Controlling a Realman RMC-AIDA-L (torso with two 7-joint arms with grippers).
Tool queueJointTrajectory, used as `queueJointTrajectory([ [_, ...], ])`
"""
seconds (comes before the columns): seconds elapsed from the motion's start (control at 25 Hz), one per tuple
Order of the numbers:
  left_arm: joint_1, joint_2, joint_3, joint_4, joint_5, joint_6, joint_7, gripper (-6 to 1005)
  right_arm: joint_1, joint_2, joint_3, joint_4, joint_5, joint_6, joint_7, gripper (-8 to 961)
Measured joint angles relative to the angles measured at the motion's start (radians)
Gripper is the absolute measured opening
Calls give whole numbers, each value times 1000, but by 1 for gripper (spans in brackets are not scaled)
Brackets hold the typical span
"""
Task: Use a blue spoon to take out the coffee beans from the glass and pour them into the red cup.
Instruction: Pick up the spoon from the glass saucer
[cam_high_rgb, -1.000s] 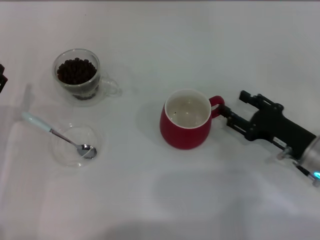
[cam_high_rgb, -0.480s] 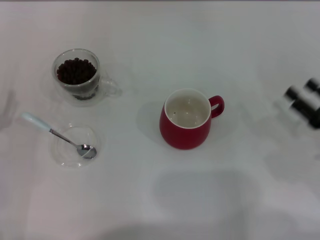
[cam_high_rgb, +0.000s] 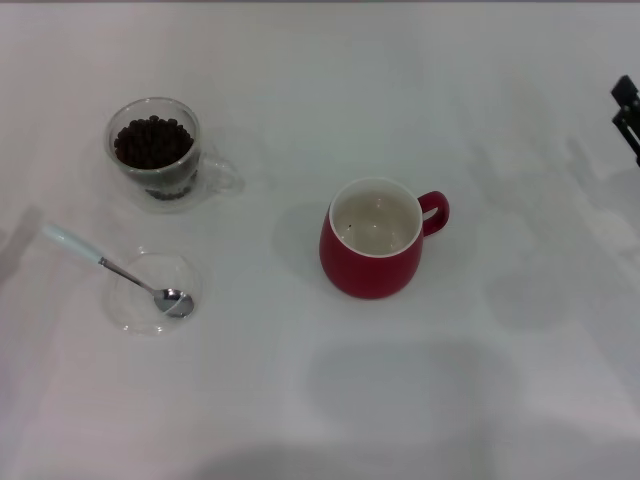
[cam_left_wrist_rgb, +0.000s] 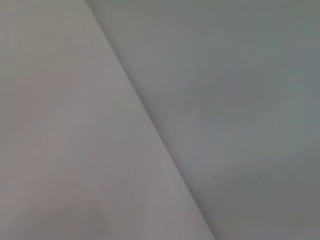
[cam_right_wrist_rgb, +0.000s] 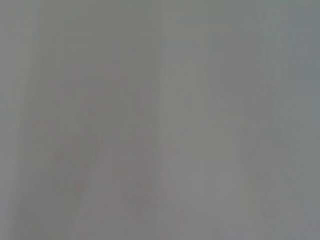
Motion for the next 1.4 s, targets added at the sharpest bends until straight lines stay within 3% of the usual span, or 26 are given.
queueJointTrajectory([
  [0.52, -88, 52, 0, -5, 244, 13, -109, 820, 39, -1, 3, -15, -2, 56, -4, 714],
  [1.32, -130, 35, 2, -17, 374, -47, -86, 766, 63, -2, 4, -19, -4, 58, -5, 713],
  [1.4, -131, 33, 2, -17, 373, -47, -77, 507, 64, -2, 4, -19, -5, 58, -5, 713],
])
